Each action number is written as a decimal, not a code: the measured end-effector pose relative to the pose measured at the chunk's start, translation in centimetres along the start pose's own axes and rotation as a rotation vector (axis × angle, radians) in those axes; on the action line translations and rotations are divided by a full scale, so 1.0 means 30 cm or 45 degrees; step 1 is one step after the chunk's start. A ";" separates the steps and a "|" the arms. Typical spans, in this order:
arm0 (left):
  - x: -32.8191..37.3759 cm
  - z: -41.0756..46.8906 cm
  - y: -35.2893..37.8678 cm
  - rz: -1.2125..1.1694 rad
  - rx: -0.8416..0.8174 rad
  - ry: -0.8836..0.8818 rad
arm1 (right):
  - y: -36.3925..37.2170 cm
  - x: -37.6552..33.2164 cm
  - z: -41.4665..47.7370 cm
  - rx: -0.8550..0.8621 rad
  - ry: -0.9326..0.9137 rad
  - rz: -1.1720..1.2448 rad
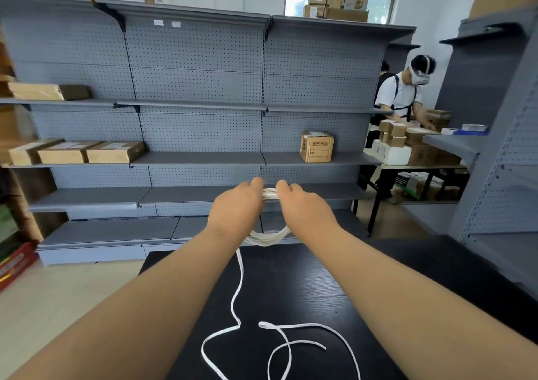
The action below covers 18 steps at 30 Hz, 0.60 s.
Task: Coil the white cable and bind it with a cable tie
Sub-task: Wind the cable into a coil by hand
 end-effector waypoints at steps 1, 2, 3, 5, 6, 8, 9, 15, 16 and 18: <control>-0.002 -0.003 0.002 -0.040 0.007 -0.017 | 0.002 0.001 0.002 -0.013 0.011 0.023; -0.005 -0.004 0.005 -0.081 0.017 -0.036 | 0.006 0.002 0.006 -0.036 0.029 0.055; -0.009 -0.006 0.007 -0.118 0.028 -0.057 | 0.012 0.003 0.010 -0.062 0.050 0.096; -0.016 -0.014 0.008 -0.221 0.035 -0.100 | 0.026 0.012 0.021 -0.118 0.112 0.207; -0.019 -0.017 0.006 -0.289 0.040 -0.118 | 0.033 0.018 0.025 -0.140 0.152 0.277; -0.026 -0.021 0.005 -0.417 0.054 -0.137 | 0.042 0.029 0.028 -0.179 0.230 0.433; -0.030 -0.022 0.006 -0.472 0.056 -0.134 | 0.045 0.036 0.028 -0.196 0.273 0.508; -0.044 -0.033 0.030 -0.701 0.068 -0.197 | 0.063 0.092 0.029 -0.269 0.588 0.870; -0.040 -0.033 0.033 -0.711 0.072 -0.200 | 0.064 0.094 0.030 -0.261 0.605 0.874; -0.030 -0.029 0.044 -0.686 0.082 -0.185 | 0.059 0.091 0.030 -0.231 0.592 0.813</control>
Point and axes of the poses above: each hand's wrist, its own z-axis towards the middle knuckle, its own y-axis out of the palm, x = y × z, the point moved 4 cm from there along z, towards the middle knuckle, and after that the axes turned 12 degrees about y, right-handed, at the moved point
